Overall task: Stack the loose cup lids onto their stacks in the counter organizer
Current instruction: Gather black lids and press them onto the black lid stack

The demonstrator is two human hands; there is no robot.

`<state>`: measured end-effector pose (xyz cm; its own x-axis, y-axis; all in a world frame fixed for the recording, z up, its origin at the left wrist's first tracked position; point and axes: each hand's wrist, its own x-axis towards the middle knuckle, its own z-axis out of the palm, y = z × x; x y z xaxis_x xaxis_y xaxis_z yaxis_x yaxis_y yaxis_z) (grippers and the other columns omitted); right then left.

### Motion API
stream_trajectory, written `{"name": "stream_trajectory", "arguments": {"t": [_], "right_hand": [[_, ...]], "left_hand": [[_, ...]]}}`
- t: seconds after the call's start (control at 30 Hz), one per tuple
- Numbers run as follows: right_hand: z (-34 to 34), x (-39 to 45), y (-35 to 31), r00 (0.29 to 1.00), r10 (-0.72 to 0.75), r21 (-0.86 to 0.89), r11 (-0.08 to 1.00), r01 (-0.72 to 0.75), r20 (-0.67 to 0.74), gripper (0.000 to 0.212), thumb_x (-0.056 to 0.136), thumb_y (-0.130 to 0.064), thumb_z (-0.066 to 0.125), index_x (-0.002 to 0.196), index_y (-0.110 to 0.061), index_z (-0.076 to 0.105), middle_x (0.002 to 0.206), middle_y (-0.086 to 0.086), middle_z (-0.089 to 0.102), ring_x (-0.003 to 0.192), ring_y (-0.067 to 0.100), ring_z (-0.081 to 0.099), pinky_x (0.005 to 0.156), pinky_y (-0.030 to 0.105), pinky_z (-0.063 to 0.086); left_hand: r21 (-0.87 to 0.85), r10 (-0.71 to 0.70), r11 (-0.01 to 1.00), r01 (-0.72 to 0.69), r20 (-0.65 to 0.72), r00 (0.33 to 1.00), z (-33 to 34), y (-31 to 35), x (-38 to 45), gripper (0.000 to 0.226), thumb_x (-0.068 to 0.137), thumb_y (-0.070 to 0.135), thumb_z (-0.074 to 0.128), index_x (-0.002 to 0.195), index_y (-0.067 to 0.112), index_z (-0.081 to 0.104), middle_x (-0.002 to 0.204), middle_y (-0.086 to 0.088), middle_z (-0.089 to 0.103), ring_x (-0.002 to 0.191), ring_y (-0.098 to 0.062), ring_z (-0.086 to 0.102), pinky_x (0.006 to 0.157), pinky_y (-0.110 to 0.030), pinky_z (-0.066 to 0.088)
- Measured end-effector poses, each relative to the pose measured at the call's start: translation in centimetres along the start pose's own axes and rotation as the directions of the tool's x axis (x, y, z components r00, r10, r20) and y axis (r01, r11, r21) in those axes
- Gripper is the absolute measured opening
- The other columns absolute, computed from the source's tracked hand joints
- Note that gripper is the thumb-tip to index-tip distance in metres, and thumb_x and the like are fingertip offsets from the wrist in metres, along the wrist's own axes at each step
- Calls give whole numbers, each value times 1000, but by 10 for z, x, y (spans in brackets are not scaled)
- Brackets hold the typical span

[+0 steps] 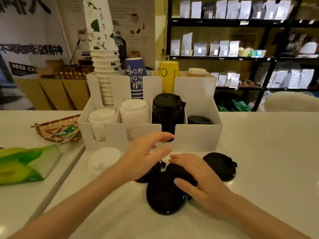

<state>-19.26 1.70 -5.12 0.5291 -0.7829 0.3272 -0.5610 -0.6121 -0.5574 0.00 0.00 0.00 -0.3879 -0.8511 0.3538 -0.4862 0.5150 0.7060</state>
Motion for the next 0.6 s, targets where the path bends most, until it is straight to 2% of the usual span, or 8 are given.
{"name": "stream_trajectory", "arguments": {"t": [0.07, 0.13, 0.27, 0.37, 0.5, 0.6], "right_hand": [[3, -4, 4, 1000, -30, -49, 998, 30, 7, 44, 86, -54, 37, 128, -40, 37, 134, -21, 44, 127, -3, 32, 108, 28, 29], [8, -10, 9, 1000, -29, -96, 995, 29, 1, 45, 85, -54, 37, 127, -36, 39, 132, -17, 48, 126, -3, 33, 107, 26, 29], [16, -17, 11, 999, -43, -124, 991, 41, -8, 44, 85, -51, 40, 124, -32, 43, 127, -13, 52, 122, -2, 36, 104, 19, 26], [16, -18, 10, 1000, -27, -103, 994, 26, -4, 41, 85, -46, 41, 123, -30, 44, 125, -11, 54, 120, -1, 39, 103, 19, 28], [18, -21, 10, 1000, -19, -100, 995, 17, -23, 43, 85, -47, 40, 124, -29, 43, 125, -10, 54, 120, 1, 39, 103, 22, 29], [17, -19, 10, 999, -14, -97, 995, 10, -40, 43, 85, -46, 40, 124, -29, 44, 125, -10, 54, 120, 1, 39, 103, 21, 28]], "left_hand": [[138, -5, 990, -9, 101, 995, 11, -8, -15, 38, 80, 53, 43, 118, 47, 41, 119, 28, 46, 114, 13, 38, 94, -8, 31], [219, -20, 976, -16, 163, 986, 23, -21, -40, 50, 76, 62, 43, 123, 49, 33, 131, 28, 35, 122, 14, 28, 102, -10, 23], [431, 91, 893, -128, 105, 990, 30, -33, -66, 75, 67, 70, 49, 132, 38, 29, 138, 23, 26, 128, 11, 17, 105, -16, 17], [482, 105, 865, -144, 107, 989, 33, -35, -70, 85, 61, 73, 52, 133, 35, 27, 139, 17, 31, 130, 4, 21, 106, -21, 20], [469, 109, 877, -109, 27, 994, 39, -37, -68, 78, 61, 68, 59, 126, 29, 40, 130, 6, 53, 124, -7, 40, 105, -32, 35], [397, 108, 913, -95, -11, 994, 37, -36, -65, 76, 58, 67, 62, 121, 29, 44, 124, 12, 51, 119, -1, 40, 103, -20, 32]]}}
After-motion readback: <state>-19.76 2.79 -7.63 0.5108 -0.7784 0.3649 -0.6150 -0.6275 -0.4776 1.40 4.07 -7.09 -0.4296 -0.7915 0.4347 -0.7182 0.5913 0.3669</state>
